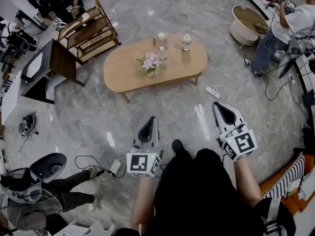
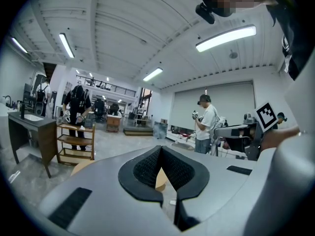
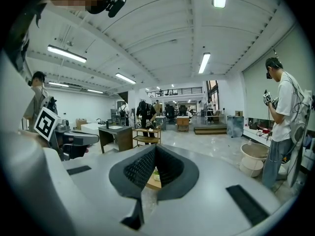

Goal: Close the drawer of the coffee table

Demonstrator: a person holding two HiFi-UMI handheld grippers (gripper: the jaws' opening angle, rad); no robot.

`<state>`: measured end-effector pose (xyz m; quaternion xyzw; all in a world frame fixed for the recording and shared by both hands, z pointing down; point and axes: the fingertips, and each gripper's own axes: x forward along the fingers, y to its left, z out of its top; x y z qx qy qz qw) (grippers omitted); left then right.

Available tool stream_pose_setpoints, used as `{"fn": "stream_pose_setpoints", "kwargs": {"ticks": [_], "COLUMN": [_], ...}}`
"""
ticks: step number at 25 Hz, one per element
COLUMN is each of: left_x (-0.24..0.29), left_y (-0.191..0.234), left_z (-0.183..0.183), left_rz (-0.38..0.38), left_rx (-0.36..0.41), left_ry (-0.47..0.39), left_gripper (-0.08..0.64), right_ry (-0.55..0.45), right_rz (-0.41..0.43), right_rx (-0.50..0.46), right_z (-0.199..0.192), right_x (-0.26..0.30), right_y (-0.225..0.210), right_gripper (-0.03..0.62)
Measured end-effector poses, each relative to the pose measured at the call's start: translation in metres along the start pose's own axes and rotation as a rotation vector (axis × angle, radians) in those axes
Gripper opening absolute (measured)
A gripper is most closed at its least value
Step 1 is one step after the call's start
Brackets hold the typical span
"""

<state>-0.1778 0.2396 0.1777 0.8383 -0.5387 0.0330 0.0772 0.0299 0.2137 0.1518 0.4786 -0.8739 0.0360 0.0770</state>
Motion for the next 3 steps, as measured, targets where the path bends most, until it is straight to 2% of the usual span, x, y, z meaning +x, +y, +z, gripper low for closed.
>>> {"fn": "stream_pose_setpoints", "kwargs": {"ticks": [3], "left_x": [0.0047], "left_y": [-0.0011], "left_z": [-0.0027], "left_rz": [0.000], "left_rx": [0.004], "left_ry": [0.006], "left_gripper": [0.014], "right_ry": [0.001], "right_rz": [0.000], "right_rx": [-0.002], "right_z": [-0.0036], "right_x": [-0.0011], "right_y": [-0.0037], "right_gripper": [0.011]}}
